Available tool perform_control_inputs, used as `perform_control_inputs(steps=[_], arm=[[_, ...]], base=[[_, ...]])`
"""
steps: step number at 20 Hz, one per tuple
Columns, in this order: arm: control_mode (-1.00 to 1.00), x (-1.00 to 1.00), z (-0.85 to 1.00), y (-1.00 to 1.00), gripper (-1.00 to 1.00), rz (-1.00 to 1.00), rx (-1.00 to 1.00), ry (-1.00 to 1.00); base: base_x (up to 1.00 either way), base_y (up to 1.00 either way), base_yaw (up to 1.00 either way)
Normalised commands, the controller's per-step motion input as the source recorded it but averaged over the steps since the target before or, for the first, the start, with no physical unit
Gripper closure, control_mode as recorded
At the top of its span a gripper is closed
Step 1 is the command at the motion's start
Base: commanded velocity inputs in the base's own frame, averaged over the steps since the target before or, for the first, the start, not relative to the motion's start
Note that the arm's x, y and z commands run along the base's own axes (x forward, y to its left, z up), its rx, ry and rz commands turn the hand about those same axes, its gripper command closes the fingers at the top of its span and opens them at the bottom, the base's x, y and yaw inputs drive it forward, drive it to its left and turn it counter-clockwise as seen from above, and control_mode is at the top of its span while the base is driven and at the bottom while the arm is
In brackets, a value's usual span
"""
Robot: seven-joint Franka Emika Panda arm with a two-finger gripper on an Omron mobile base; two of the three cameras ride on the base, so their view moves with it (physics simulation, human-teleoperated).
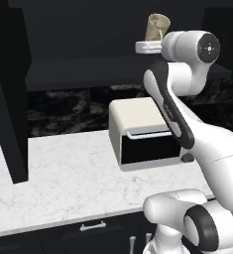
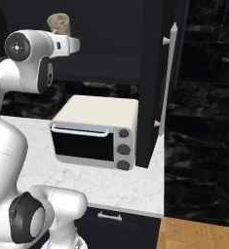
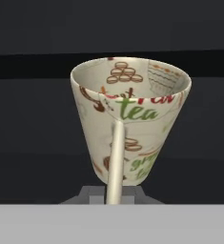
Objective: Gather all objects into one cabinet and sort the glasses and bowls to opposite sides.
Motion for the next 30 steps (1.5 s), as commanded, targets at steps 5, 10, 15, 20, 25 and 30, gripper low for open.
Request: perform_control_inputs(steps=[5, 10, 15, 20, 25, 30], arm=[[-1.00, -0.55, 0.22, 0.00, 1.00, 0.00, 0.00, -0.10], [-1.00, -0.62, 0.05, 0.00, 1.00, 0.00, 0.00, -0.08], [-1.00, -0.75, 0.00, 0.00, 1.00, 0.00, -0.01, -0.04], [1.00, -0.31, 0.00, 0.00, 1.00, 0.00, -0.01, -0.01], [1.00, 0.00, 0.00, 0.00, 1.00, 0.00, 0.00, 0.00], [1.00, 0.00, 0.00, 0.00, 1.00, 0.00, 0.00, 0.00]], base=[[0.00, 0.00, 0.00], [0.00, 0.00, 0.00], [0.00, 0.00, 0.00], [-0.46, 0.00, 0.00], [-0.75, 0.00, 0.00], [-0.64, 0.00, 0.00]])
